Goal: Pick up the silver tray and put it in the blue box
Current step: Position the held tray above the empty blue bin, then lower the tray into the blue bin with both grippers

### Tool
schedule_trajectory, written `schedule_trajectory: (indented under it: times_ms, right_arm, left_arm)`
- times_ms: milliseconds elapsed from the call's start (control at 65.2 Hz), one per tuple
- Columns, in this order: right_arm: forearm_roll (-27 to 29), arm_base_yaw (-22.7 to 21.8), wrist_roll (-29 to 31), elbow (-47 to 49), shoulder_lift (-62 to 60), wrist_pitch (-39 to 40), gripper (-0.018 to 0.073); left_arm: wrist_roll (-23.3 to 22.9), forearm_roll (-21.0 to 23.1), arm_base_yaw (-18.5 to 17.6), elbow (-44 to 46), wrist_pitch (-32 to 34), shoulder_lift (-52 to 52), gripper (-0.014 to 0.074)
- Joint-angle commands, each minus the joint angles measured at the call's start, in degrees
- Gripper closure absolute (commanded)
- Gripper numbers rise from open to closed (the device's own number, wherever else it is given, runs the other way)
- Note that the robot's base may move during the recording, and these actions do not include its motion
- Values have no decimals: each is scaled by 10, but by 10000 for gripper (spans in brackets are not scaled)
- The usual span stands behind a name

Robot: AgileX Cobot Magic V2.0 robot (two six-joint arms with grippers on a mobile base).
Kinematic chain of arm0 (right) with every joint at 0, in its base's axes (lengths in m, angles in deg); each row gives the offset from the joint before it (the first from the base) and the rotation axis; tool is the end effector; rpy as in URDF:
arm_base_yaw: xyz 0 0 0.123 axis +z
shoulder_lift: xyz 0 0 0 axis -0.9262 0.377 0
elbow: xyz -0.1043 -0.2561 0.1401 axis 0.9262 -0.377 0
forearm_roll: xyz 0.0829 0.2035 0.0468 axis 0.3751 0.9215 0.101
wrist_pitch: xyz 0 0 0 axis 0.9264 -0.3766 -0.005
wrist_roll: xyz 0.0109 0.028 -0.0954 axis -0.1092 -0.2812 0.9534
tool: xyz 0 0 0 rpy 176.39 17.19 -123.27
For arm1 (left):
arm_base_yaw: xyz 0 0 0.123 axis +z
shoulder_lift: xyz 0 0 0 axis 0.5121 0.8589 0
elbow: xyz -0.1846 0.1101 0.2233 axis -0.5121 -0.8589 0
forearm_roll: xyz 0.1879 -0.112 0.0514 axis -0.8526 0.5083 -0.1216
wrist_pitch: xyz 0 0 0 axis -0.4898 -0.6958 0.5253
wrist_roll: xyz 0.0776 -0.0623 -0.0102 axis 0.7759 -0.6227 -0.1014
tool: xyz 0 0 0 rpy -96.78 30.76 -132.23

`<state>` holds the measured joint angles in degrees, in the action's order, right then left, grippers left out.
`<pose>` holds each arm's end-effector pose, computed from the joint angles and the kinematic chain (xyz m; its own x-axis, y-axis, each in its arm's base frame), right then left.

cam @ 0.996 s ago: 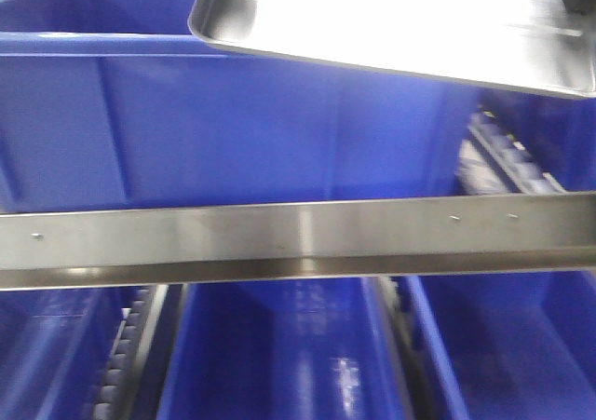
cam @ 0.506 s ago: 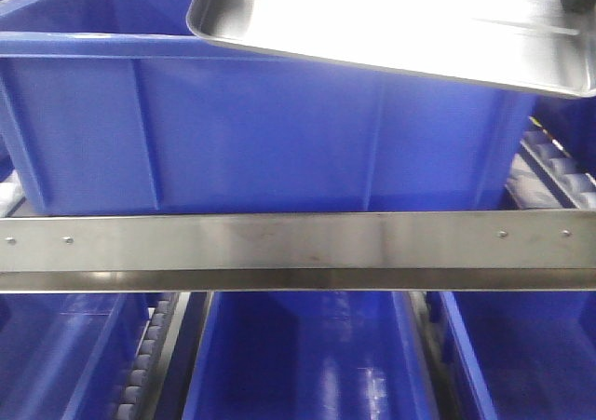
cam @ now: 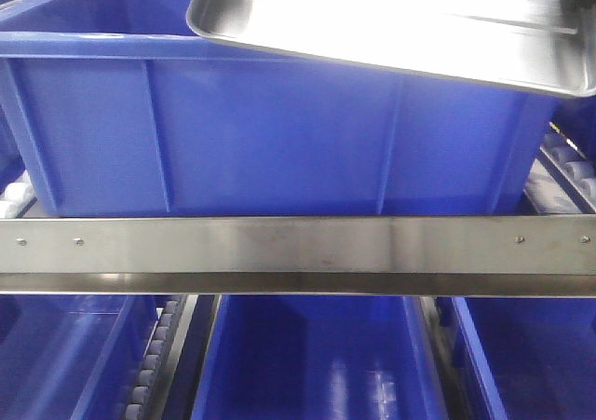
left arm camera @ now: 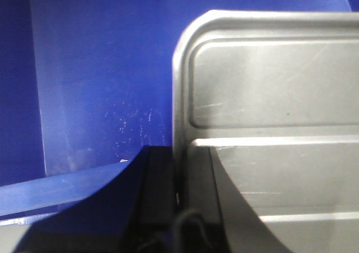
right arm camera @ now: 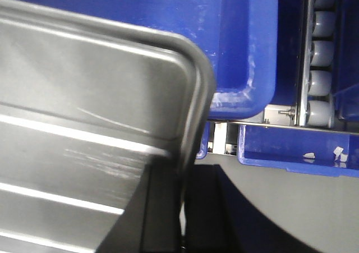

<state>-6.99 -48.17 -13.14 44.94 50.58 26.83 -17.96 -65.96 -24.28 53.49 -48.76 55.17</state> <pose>0.2087 0.0649 0.3730 -0.7844 0.0726 -0.6161 -0.0206 0.9895 0.1429 0.2310 -0.2430 0.4019 -0.6653 0.2304 -0.7101 0.2531 0.9645 0.0758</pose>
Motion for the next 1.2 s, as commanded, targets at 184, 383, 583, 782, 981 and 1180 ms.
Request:
schedule_trajectory:
  times_ms: [184, 383, 583, 782, 981, 1180]
  right_arm:
    - [-32, -2, 17, 18, -14, 15, 501]
    - [-32, -2, 18, 54, -14, 16, 501]
    - [-32, -2, 28, 149, 7, 25, 501]
    - [-32, -2, 30, 263, 91, 26, 501]
    - [-31, -2, 38, 359, 187, 22, 501]
    - [-31, -2, 38, 391, 268, 26, 501]
  left_arm:
    - [9, -46, -3, 20, 15, -31, 701]
    - [75, 55, 31, 68, 16, -31, 701]
    - [121, 144, 110, 110, 55, -31, 701]
    - [151, 178, 175, 116, 108, -21, 701]
    - [161, 179, 216, 130, 154, 17, 701]
    - [163, 180, 236, 135, 208, 74, 701]
